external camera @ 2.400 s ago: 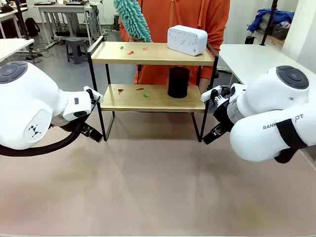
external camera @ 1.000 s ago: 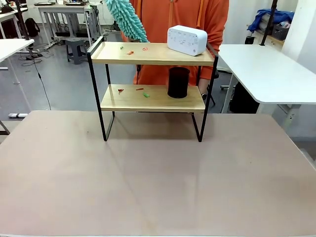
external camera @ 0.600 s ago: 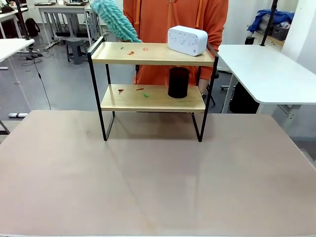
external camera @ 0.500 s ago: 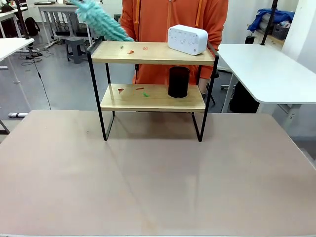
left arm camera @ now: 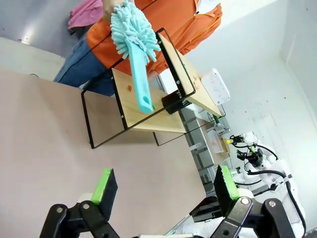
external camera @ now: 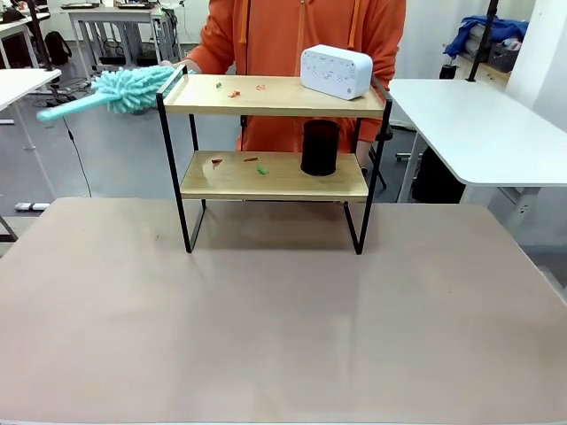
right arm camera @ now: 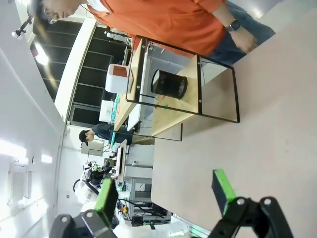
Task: Clean the shelf.
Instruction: Pick up the Duster from the human.
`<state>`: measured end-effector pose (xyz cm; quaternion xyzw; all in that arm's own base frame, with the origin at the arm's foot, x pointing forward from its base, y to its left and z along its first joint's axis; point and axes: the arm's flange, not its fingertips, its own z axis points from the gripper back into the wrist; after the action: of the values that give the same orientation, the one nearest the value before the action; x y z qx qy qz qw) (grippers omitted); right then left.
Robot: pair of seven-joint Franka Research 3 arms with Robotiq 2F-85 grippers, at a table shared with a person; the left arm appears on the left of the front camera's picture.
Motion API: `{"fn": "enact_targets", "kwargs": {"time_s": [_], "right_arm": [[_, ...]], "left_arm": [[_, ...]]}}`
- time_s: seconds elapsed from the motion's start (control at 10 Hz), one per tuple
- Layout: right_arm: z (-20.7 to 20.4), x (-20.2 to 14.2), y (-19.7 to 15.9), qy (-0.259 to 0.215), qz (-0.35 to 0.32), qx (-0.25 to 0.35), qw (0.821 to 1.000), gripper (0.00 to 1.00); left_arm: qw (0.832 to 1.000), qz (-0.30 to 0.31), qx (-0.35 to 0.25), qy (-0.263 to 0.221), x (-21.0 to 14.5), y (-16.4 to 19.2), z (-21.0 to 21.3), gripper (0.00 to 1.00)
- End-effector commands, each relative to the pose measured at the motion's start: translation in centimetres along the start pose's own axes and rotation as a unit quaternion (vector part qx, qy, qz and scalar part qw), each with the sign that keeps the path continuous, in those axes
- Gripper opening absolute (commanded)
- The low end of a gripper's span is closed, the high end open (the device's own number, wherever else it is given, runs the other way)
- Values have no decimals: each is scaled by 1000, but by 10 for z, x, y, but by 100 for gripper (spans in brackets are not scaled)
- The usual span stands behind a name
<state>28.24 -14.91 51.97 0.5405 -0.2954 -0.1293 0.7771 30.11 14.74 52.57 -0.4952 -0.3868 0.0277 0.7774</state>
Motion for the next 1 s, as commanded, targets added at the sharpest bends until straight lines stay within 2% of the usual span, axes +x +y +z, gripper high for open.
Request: {"fn": "enact_targets", "kwargs": {"time_s": [0.0, 0.1, 0.2, 0.3, 0.4, 0.5, 0.7, 0.9], "right_arm": [[-3, 5, 2, -4, 15, 9, 1000, 100], [-3, 5, 2, -4, 15, 9, 1000, 100], [-3, 5, 2, -4, 15, 9, 1000, 100], [-3, 5, 2, -4, 15, 9, 1000, 100], [-3, 5, 2, -4, 15, 9, 1000, 100], [-3, 5, 2, -4, 15, 9, 1000, 100], [-3, 5, 2, -4, 15, 9, 1000, 100], [-3, 5, 2, -4, 15, 9, 1000, 100]], "left_arm": [[999, 11, -34, 20, 11, -5, -2, 100], [998, 42, -28, 47, 32, -9, -10, 100], [997, 45, -2, 62, 53, -12, -26, 100], [992, 61, -35, 103, 74, -11, -49, 100], [991, 69, -24, 116, 91, -4, -70, 100], [982, 93, -41, 158, 104, 3, -95, 100], [973, 119, -37, 197, 109, 18, -135, 100], [960, 163, -69, 217, 110, 36, -163, 100]]}}
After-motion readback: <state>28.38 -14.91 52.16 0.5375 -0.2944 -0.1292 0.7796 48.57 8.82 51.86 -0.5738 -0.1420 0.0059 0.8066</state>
